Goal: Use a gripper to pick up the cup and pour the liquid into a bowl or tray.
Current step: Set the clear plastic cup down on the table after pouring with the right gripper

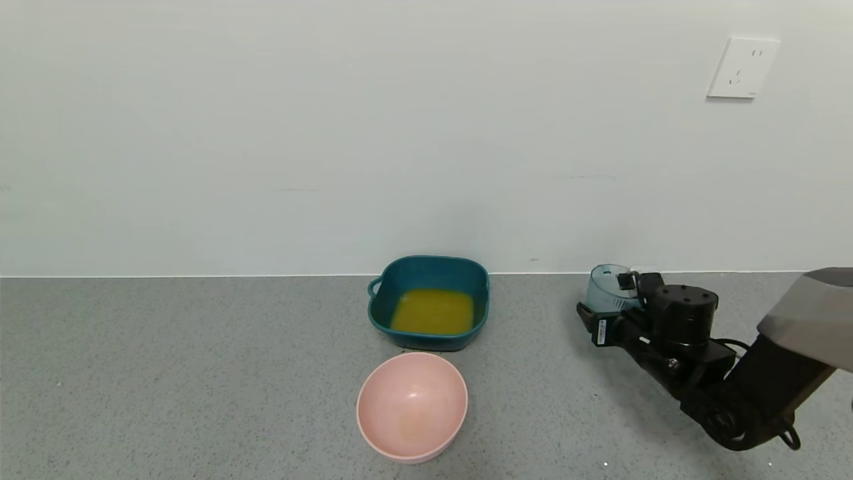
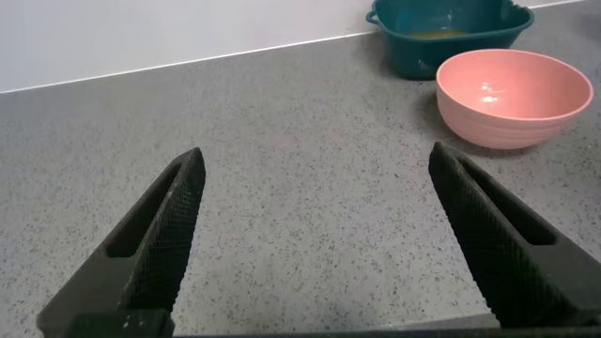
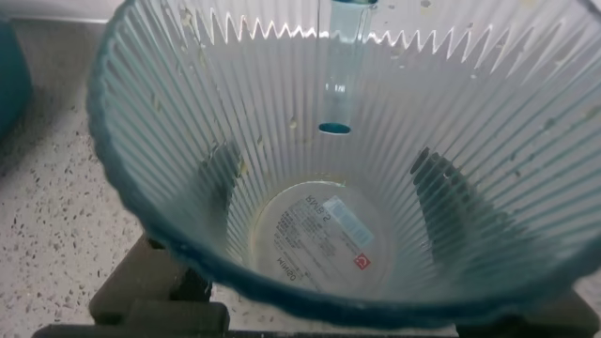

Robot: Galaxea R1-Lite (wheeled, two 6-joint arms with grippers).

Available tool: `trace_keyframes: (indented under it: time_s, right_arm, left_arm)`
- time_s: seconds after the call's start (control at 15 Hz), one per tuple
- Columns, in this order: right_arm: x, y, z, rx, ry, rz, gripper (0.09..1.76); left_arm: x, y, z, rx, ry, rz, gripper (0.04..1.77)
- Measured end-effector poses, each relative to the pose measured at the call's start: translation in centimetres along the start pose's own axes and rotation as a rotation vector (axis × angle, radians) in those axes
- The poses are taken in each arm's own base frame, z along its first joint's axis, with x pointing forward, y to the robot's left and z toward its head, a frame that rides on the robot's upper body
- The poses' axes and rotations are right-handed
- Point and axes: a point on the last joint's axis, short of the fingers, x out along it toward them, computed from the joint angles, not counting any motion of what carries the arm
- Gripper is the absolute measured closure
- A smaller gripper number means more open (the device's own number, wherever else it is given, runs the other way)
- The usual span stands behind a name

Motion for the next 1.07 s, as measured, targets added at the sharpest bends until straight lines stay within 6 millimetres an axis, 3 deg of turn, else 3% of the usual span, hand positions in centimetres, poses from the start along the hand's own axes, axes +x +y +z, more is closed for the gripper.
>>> trace_keyframes:
  time_s: [0.47, 1.07]
  right_arm:
    - [1.9, 0.6, -2.7, -0.008, 0.011, 0.009, 0.50]
    - [2.7, 0.7, -3.7, -0.009, 0.005, 0.010, 0.50]
  left_arm:
    - [0.0, 0.0, 0.0, 0.000, 0.000, 0.000, 0.09]
    - [0.0, 0.0, 0.0, 0.000, 0.000, 0.000, 0.09]
